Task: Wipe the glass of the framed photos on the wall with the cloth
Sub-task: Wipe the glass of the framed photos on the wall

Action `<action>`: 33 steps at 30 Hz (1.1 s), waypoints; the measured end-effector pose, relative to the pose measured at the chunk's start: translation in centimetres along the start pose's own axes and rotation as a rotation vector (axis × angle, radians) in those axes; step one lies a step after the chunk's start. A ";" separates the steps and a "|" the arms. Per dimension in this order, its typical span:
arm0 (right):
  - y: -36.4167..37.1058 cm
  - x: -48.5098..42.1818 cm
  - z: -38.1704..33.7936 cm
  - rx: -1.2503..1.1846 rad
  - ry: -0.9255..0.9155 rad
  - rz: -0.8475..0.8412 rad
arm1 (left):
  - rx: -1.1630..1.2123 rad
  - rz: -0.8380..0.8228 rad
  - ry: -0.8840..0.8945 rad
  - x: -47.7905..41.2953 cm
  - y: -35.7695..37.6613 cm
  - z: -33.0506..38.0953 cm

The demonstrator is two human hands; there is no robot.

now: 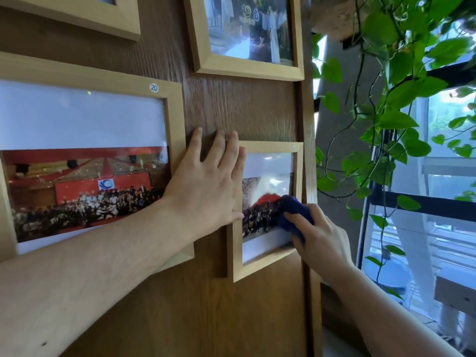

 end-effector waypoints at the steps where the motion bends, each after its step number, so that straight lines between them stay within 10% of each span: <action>1: 0.0 0.1 -0.1 -0.003 -0.012 -0.003 | -0.003 0.000 0.000 0.0 0.0 0.0; 11: 1.3 3.1 -6.9 -0.182 -0.405 -0.107 | -0.006 -0.006 0.004 0.0 0.0 0.2; 23: 1.7 2.7 -0.3 0.057 -0.092 -0.177 | 0.012 -0.016 0.011 0.0 -0.2 0.1; 33: -6.6 -6.6 -1.6 0.084 -0.224 0.076 | 0.000 0.016 0.081 -0.9 -3.0 -1.7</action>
Point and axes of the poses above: each hand's wrist, its own x-axis away from the middle knuckle, its own y-axis out of the palm, z = x × y, the point moved 9 cm from there along -x, towards the middle knuckle, and after that the axes turned 4 degrees about z, right-handed, at the moved point
